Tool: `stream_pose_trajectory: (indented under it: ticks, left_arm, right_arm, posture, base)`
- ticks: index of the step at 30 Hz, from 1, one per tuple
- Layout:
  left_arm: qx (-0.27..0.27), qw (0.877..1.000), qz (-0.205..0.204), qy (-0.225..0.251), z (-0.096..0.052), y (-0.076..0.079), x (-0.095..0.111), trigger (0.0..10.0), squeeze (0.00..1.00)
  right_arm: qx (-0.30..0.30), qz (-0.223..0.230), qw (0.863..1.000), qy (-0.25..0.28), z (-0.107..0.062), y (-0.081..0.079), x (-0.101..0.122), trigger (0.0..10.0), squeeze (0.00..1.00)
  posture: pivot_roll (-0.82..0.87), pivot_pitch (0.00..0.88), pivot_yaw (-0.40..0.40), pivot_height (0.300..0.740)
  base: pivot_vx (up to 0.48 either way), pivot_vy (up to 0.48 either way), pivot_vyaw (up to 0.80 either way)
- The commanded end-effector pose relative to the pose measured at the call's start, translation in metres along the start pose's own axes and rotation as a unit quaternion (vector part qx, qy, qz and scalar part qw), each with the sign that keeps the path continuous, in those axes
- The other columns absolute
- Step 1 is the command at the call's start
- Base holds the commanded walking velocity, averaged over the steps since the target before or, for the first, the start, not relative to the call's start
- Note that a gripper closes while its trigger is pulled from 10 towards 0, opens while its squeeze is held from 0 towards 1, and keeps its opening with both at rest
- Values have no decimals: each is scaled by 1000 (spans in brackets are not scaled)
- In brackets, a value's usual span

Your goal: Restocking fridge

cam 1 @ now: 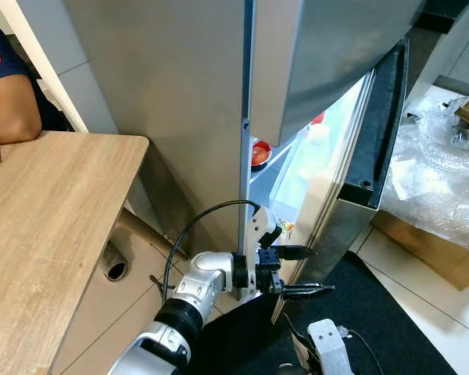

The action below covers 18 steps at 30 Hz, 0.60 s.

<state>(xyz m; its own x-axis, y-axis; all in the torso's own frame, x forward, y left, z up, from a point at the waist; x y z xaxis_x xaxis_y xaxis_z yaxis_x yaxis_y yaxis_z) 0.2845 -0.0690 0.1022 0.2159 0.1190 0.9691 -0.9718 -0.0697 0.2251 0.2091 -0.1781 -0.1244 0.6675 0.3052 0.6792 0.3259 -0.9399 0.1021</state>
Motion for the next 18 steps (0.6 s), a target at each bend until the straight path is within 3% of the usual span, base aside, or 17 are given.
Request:
stream_pose_trajectory:
  ticks: [1, 4, 6, 9, 10, 12, 13, 15, 18]
  left_arm:
    - [32, 999, 2, 16, 6, -3, -1, 10000, 0]
    - [147, 989, 21, 10, -27, -34, -9, 10000, 0]
    - [147, 989, 21, 10, -27, -34, -9, 10000, 0]
    - [230, 973, 10, 17, -67, -52, -16, 10000, 0]
    - [230, 973, 10, 17, -67, -52, -16, 10000, 0]
    - [267, 963, 7, 23, -90, -56, -19, 10000, 0]
    - [267, 963, 7, 23, -90, -56, -19, 10000, 0]
    - [299, 954, 13, 30, -109, -60, -19, 10000, 0]
    - [309, 950, 17, 31, -115, -61, -19, 10000, 0]
  right_arm:
    - [7, -4, 1000, 14, 0, -8, 3, 10000, 0]
    - [-10, -9, 999, 48, 4, -1, 24, 10000, 0]
    - [-10, -9, 999, 48, 4, -1, 24, 10000, 0]
    - [-32, -19, 996, 77, 8, 8, 44, 10000, 0]
    - [-32, -19, 996, 77, 8, 8, 44, 10000, 0]
    - [-50, -49, 993, 96, 8, 13, 56, 10000, 0]
    - [-50, -49, 993, 96, 8, 13, 56, 10000, 0]
    - [-80, -83, 987, 108, 9, 20, 67, 10000, 0]
    - [-93, -90, 985, 111, 9, 23, 70, 10000, 0]
  posture:
    - [-197, 135, 80, 740]
    - [-196, 133, 84, 740]
    - [-196, 133, 84, 740]
    - [-190, 132, 82, 740]
    - [-190, 132, 82, 740]
    - [-185, 132, 77, 740]
    - [-185, 132, 77, 740]
    - [-180, 133, 71, 740]
    - [-178, 133, 70, 740]
  base:
    - [0, 0, 0]
    - [0, 0, 0]
    - [0, 0, 0]
    - [0, 0, 0]
    - [0, 0, 0]
    - [0, 0, 0]
    - [0, 0, 0]
    - [0, 0, 0]
    - [0, 0, 0]
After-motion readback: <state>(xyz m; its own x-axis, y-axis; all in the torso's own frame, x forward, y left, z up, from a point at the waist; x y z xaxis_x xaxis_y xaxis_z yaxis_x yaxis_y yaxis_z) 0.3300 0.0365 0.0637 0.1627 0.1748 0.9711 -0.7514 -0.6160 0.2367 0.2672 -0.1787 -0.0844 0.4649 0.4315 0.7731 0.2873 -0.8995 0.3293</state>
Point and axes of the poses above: a point about 5 cm out from each wrist's last joint towards the gripper, its own z axis pointing out of the wrist towards the gripper, its own x axis along the axis of the wrist's last joint, y = z × x, the point moved 6 cm from there along z, pointing out of the wrist towards the gripper, and after that the axes turned 1 degree about -z, right-handed, at the moved point
